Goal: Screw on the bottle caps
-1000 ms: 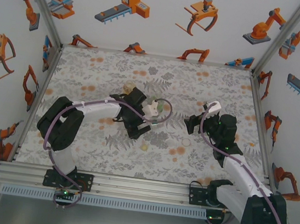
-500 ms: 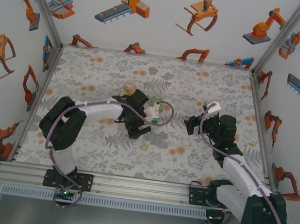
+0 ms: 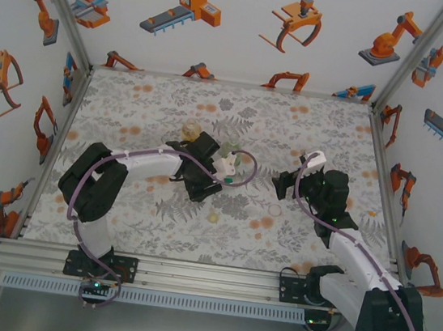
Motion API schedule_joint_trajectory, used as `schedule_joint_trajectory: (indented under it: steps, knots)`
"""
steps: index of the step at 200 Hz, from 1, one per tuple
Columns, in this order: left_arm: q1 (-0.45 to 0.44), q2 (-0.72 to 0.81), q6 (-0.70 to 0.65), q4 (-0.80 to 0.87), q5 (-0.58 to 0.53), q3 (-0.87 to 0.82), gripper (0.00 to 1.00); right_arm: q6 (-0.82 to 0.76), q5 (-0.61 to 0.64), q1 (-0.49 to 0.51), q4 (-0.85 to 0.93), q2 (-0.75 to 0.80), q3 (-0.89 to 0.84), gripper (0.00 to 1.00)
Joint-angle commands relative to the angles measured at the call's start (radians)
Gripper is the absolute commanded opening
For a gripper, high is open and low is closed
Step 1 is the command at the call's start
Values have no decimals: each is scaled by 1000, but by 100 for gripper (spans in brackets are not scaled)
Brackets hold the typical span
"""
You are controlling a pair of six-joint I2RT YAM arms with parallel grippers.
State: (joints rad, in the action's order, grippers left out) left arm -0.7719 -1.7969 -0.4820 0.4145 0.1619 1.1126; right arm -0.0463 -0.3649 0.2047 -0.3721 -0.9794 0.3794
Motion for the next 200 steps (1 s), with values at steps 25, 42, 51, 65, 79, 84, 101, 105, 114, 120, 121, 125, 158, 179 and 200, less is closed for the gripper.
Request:
schedule_joint_trajectory:
  steps: [25, 42, 51, 65, 79, 84, 101, 105, 114, 120, 121, 125, 158, 179, 200]
  knots:
    - [4, 11, -21, 18, 33, -10, 37, -9, 13, 6, -11, 21, 2, 86]
    - [4, 42, -22, 14, 31, -13, 33, -8, 14, 6, -3, 26, 7, 86]
    - [4, 62, -23, 11, 30, -16, 31, -9, 14, 6, 2, 29, 10, 86]
    - [3, 99, -20, 8, 33, -17, 28, -7, 12, 7, 10, 36, 16, 86]
    - [4, 145, -14, 6, 37, -19, 26, -3, 11, 7, 18, 43, 21, 86]
    - [2, 162, -13, 7, 41, -21, 25, -2, 10, 7, 18, 46, 22, 86]
    - [2, 234, -4, -1, 54, -33, 22, 10, 8, 8, 22, 53, 27, 86]
    - [2, 252, -1, -4, 57, -36, 22, 14, 7, 7, 24, 55, 29, 86]
    - [2, 298, 6, -12, 66, -47, 20, 21, 2, 8, 30, 59, 32, 85]
    - [2, 326, 11, -17, 69, -53, 19, 28, -4, 9, 38, 63, 37, 85]
    - [3, 330, 13, -18, 69, -54, 19, 30, -5, 9, 39, 63, 37, 85]
    - [2, 350, 17, -21, 72, -57, 18, 35, -8, 10, 45, 65, 40, 85]
    - [13, 506, 48, -26, 103, -74, 5, 77, -14, 38, 121, 69, 78, 84]
    - [33, 600, 71, -22, 131, -74, 0, 105, 9, 89, 200, 59, 121, 83]
    - [61, 675, 85, -7, 155, -66, 0, 121, 60, 168, 279, 35, 176, 82]
